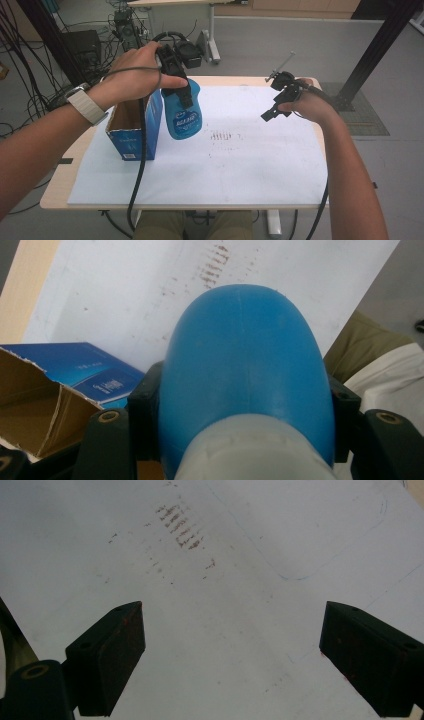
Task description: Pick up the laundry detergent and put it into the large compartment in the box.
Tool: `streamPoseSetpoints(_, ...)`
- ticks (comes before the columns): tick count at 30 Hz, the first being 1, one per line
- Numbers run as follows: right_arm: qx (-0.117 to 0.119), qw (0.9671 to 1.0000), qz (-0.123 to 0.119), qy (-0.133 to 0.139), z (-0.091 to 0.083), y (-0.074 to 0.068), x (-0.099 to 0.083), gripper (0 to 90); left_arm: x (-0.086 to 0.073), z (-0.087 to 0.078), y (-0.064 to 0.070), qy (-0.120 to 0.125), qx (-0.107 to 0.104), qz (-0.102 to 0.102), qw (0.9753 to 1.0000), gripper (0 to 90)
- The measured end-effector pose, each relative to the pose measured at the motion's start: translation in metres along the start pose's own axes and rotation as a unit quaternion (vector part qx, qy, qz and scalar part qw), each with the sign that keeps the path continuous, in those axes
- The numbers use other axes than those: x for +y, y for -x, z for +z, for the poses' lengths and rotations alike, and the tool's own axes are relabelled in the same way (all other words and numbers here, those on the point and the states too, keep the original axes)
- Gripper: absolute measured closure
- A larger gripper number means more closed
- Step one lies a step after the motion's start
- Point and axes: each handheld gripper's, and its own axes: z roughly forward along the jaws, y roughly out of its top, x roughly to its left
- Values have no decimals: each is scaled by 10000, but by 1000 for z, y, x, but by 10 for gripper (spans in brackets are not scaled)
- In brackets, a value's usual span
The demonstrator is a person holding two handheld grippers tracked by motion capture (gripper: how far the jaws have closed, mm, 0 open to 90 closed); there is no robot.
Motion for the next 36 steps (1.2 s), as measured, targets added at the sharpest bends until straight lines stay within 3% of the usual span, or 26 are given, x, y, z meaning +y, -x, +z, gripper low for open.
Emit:
streamPoseSetpoints(8, 18, 10000, -1, -3, 2, 2, 1, 112, 2, -12, -3, 15, 115, -287, 9995, 379)
streamPoseSetpoints(22, 3, 10000, 3, 12, 1, 2, 2, 112, 3, -26, -5, 30, 190, -534, 9984, 379)
streamPoseSetpoints(36, -5, 10000, -6, 9, 1, 1, 2, 112, -1, -45, -11, 47, 362, -1007, 9942, 379)
